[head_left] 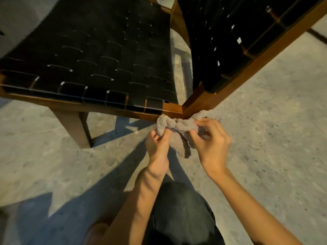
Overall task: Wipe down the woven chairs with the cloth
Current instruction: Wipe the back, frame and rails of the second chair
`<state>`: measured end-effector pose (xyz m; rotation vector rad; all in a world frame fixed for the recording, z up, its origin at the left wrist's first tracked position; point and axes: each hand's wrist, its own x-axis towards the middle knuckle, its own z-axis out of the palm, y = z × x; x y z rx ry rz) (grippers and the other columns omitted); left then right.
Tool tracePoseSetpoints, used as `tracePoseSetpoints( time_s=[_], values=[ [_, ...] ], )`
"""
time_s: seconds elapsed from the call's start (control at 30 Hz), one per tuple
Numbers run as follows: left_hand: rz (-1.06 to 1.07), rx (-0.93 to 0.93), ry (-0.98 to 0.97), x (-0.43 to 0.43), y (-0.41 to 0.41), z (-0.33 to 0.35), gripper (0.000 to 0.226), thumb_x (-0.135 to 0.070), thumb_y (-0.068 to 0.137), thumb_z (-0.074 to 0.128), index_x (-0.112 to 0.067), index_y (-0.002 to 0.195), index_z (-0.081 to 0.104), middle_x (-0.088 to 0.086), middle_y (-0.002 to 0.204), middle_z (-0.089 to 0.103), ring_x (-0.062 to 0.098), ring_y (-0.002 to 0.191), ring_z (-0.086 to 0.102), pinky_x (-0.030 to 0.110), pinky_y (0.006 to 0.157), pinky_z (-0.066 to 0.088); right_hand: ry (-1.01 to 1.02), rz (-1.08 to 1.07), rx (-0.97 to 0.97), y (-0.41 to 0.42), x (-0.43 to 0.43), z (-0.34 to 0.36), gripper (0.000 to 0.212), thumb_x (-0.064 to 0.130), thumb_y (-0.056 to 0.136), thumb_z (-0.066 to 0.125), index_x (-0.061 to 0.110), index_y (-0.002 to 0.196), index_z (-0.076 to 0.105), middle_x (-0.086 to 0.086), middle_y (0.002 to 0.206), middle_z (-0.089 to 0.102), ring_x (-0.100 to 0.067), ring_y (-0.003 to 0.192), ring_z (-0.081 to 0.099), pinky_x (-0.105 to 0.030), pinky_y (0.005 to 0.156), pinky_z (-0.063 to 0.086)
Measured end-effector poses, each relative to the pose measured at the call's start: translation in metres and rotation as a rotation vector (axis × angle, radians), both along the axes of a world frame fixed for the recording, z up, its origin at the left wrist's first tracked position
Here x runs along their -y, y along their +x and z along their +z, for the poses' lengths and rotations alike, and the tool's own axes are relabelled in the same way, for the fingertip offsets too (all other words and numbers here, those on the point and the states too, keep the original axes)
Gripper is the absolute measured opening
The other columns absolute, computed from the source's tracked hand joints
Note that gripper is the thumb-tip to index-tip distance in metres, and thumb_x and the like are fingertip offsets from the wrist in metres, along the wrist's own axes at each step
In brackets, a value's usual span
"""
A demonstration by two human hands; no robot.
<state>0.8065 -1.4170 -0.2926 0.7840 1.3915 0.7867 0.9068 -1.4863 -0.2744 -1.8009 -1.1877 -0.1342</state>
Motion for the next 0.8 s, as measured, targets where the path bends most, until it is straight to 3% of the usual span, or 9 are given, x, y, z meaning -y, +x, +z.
tracePoseSetpoints(
  time_s=[0.07, 0.13, 0.2, 0.3, 0.37, 0.43, 0.53, 0.63, 0.8],
  values=[
    [0.042, -0.029, 0.049, -0.006, -0.013, 0.011, 0.033, -0.02, 0.089, 0.063, -0.006, 0.118, 0.059, 0.016, 0.112, 0.064, 0.03, 0.101, 0.062, 0.04, 0.094, 0.05, 0.017, 0.092, 0.093, -0.012, -0.011, 0.01, 0.02, 0.016, 0.084, 0.069, 0.006, 0.101, 0.07, -0.008, 0.105, 0.067, -0.02, 0.1, 0.061, -0.032, 0.087, 0.051],
    [0.104, -0.066, 0.137, -0.016, -0.031, 0.02, 0.033, -0.019, 0.09, 0.062, 0.005, 0.111, 0.057, 0.022, 0.099, 0.062, 0.033, 0.087, 0.061, 0.021, 0.077, 0.05, -0.022, 0.156, 0.14, -0.023, -0.03, 0.023, 0.027, 0.015, 0.086, 0.069, 0.008, 0.112, 0.068, -0.007, 0.113, 0.067, -0.018, 0.11, 0.058, -0.028, 0.096, 0.045],
    [0.212, -0.13, 0.239, -0.026, -0.048, 0.028, 0.019, -0.014, 0.088, 0.063, 0.0, 0.099, 0.057, 0.011, 0.084, 0.057, 0.011, 0.068, 0.053, 0.004, 0.059, 0.041, -0.125, 0.24, 0.127, -0.034, -0.052, 0.036, 0.035, 0.017, 0.087, 0.069, 0.012, 0.121, 0.064, -0.006, 0.12, 0.065, -0.017, 0.116, 0.056, -0.028, 0.102, 0.041],
    [0.369, -0.161, 0.313, -0.034, -0.064, 0.041, 0.017, -0.002, 0.082, 0.065, -0.01, 0.096, 0.058, 0.001, 0.091, 0.058, 0.001, 0.074, 0.052, -0.002, 0.065, 0.038, -0.255, 0.326, 0.105, -0.046, -0.08, 0.046, 0.038, 0.016, 0.085, 0.07, 0.015, 0.122, 0.064, -0.003, 0.12, 0.066, -0.018, 0.114, 0.057, -0.029, 0.102, 0.042],
    [0.413, -0.188, 0.364, -0.037, -0.071, 0.047, 0.019, 0.001, 0.08, 0.067, -0.008, 0.095, 0.061, 0.005, 0.099, 0.062, 0.005, 0.085, 0.057, 0.002, 0.078, 0.041, -0.252, 0.354, 0.095, -0.052, -0.089, 0.049, 0.038, 0.011, 0.081, 0.072, 0.017, 0.118, 0.067, -0.002, 0.116, 0.067, -0.018, 0.111, 0.057, -0.025, 0.097, 0.038],
    [0.475, -0.183, 0.343, -0.042, -0.08, 0.05, 0.021, -0.004, 0.08, 0.069, -0.003, 0.101, 0.064, 0.008, 0.105, 0.065, 0.015, 0.095, 0.061, 0.021, 0.089, 0.049, -0.226, 0.434, 0.068, -0.062, -0.096, 0.051, 0.038, 0.01, 0.081, 0.072, 0.017, 0.118, 0.067, -0.002, 0.116, 0.067, -0.016, 0.11, 0.055, -0.024, 0.096, 0.037],
    [0.579, -0.141, 0.301, -0.055, -0.102, 0.06, 0.029, -0.01, 0.08, 0.072, -0.007, 0.108, 0.066, 0.002, 0.106, 0.067, 0.013, 0.096, 0.062, 0.032, 0.091, 0.052, -0.207, 0.525, 0.049, -0.087, -0.116, 0.059, 0.036, 0.013, 0.082, 0.072, 0.019, 0.118, 0.067, 0.0, 0.117, 0.067, -0.015, 0.112, 0.054, -0.022, 0.096, 0.035],
    [0.598, -0.196, 0.326, -0.071, -0.134, 0.072, 0.026, -0.013, 0.082, 0.07, -0.01, 0.107, 0.064, 0.001, 0.104, 0.065, 0.013, 0.096, 0.06, 0.036, 0.093, 0.051, -0.205, 0.58, 0.084, -0.12, -0.141, 0.069, 0.035, 0.015, 0.083, 0.071, 0.019, 0.117, 0.067, 0.002, 0.116, 0.067, -0.014, 0.111, 0.054, -0.006, 0.092, 0.025],
    [0.633, -0.28, 0.401, -0.102, -0.187, 0.091, 0.027, -0.014, 0.088, 0.065, -0.012, 0.115, 0.061, -0.003, 0.103, 0.06, 0.003, 0.084, 0.054, 0.012, 0.075, 0.048, -0.19, 0.659, 0.067, -0.175, -0.177, 0.086, 0.034, 0.012, 0.087, 0.066, 0.02, 0.12, 0.066, 0.005, 0.116, 0.066, 0.001, 0.106, 0.041, 0.005, 0.086, 0.021]
  ],
)
